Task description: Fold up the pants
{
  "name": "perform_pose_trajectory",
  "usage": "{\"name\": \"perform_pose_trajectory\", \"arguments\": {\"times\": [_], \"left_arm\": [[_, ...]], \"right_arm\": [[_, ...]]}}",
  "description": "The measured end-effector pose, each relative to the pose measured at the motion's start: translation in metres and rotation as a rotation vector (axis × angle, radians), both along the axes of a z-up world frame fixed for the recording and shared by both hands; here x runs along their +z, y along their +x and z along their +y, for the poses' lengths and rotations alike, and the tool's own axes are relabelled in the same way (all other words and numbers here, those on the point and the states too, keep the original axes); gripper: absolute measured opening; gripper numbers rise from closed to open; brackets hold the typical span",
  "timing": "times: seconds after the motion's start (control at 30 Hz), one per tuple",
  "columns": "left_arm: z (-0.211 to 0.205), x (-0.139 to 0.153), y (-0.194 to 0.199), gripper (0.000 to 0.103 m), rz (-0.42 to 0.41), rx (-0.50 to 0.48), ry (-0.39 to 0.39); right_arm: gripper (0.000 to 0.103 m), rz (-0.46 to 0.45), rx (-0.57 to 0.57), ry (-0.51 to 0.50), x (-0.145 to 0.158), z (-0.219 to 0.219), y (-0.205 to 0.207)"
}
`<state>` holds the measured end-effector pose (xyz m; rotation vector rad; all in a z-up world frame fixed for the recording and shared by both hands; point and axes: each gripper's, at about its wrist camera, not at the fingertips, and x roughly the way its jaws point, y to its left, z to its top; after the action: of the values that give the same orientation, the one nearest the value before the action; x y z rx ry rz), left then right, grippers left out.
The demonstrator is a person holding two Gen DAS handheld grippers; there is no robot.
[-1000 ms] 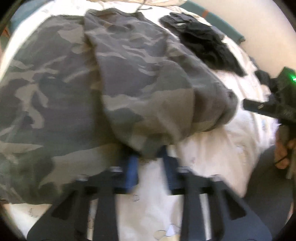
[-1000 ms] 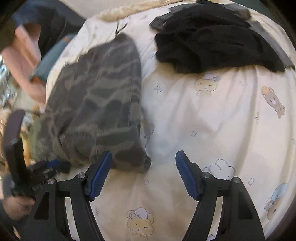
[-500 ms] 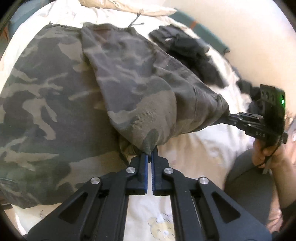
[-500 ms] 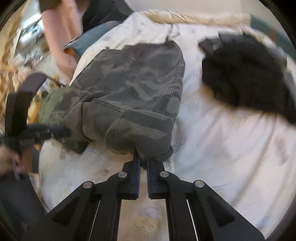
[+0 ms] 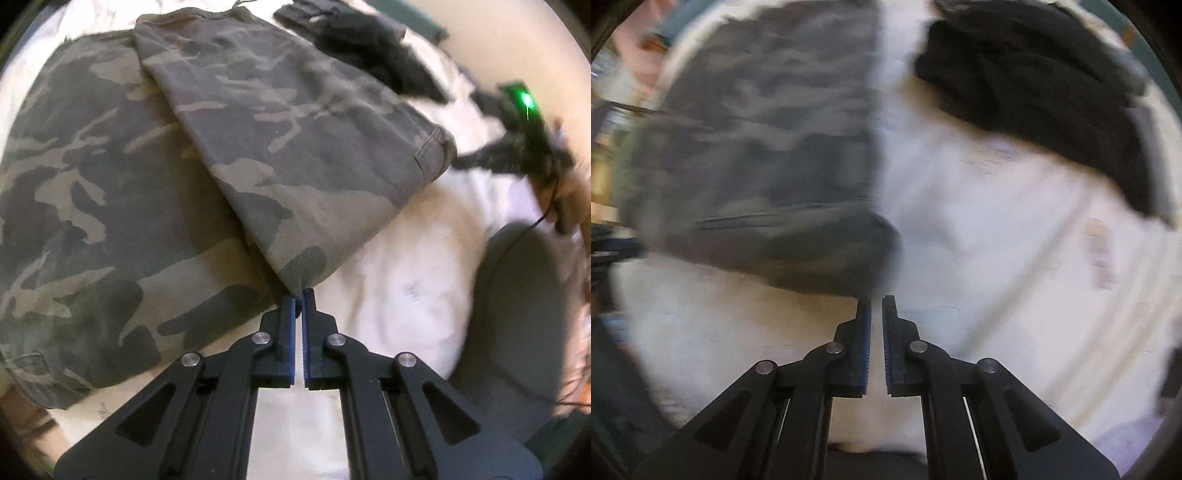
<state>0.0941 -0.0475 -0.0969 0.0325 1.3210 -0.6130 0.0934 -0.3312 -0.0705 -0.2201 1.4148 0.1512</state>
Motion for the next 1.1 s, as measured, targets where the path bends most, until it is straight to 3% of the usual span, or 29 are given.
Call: {"name": "perform_pose_trajectory", "arguments": {"times": [0.03,0.1,0.17,0.2,0.23,0.27,0.33,0.4,0.43,0.47,0.5,0.6,0.67,0.73,0.87,0.9,0.93,1.0,1.03,1.07,1.1], "left_arm": [[0.002,-0.002,0.001,0.001,0.012,0.018,-0.021],[0.003,-0.005,0.004,0.001,0.054,0.043,-0.051],[0.001,-0.005,0.004,0.001,0.05,0.047,-0.046],[-0.001,-0.006,0.004,0.001,0.051,0.046,-0.04],[-0.002,-0.007,0.003,0.001,0.052,0.049,-0.033],[-0.003,-0.008,0.003,0.001,0.055,0.053,-0.027],[-0.003,-0.011,0.003,0.001,0.06,0.054,-0.017],[-0.006,-0.014,0.005,0.001,0.063,0.055,-0.01],[-0.007,-0.016,0.005,0.001,0.064,0.056,-0.007],[-0.006,-0.018,0.005,0.001,0.065,0.057,-0.005],[-0.006,-0.019,0.004,0.001,0.067,0.058,-0.004],[-0.006,-0.018,0.004,0.001,0.085,0.061,-0.047],[-0.006,-0.011,0.003,0.001,0.094,0.052,-0.119],[-0.012,-0.007,0.003,0.001,0.076,0.035,-0.117],[-0.027,-0.031,0.001,0.004,0.081,0.021,0.013],[-0.029,-0.033,-0.001,0.004,0.079,0.016,0.028],[-0.03,-0.033,-0.002,0.004,0.08,0.017,0.031],[-0.03,-0.029,-0.003,0.018,0.088,0.021,0.05],[-0.027,-0.026,-0.004,0.039,0.094,0.029,0.062],[-0.023,-0.02,-0.004,0.05,0.085,0.05,0.067],[-0.019,-0.01,-0.002,0.051,0.061,0.079,0.067]], "right_arm": [[0.005,0.002,-0.04,-0.016,0.0,-0.009,0.001],[0.006,-0.014,-0.182,0.159,0.011,-0.036,0.002],[0.018,-0.066,-0.288,0.263,0.022,-0.052,0.001],[0.034,-0.087,-0.335,0.356,0.025,-0.058,-0.002],[0.061,-0.096,-0.356,0.414,0.026,-0.059,-0.002],[0.068,-0.106,-0.376,0.462,0.024,-0.059,-0.004],[0.069,-0.115,-0.411,0.549,0.013,-0.049,-0.005],[0.065,-0.096,-0.434,0.552,-0.011,-0.04,-0.001],[0.041,-0.082,-0.439,0.557,-0.019,-0.035,0.005],[0.025,-0.063,-0.435,0.597,-0.027,-0.031,0.006],[0.016,-0.056,-0.424,0.63,-0.029,-0.029,0.006],[0.012,-0.204,-0.319,0.606,0.011,-0.018,0.0],[0.012,-0.257,-0.357,0.596,0.029,-0.026,-0.003],[0.012,-0.217,-0.356,0.479,0.022,-0.02,0.001],[0.016,-0.046,-0.386,0.334,-0.024,-0.002,0.009],[0.025,-0.027,-0.385,0.286,-0.027,0.004,0.008],[0.043,-0.026,-0.385,0.237,-0.024,0.008,0.008],[0.052,-0.064,-0.377,0.138,-0.009,0.013,0.006],[0.052,-0.09,-0.371,0.118,-0.001,0.014,0.004],[0.052,-0.12,-0.369,0.112,0.009,0.017,0.001],[0.052,-0.16,-0.364,0.136,0.022,0.021,-0.001]]}}
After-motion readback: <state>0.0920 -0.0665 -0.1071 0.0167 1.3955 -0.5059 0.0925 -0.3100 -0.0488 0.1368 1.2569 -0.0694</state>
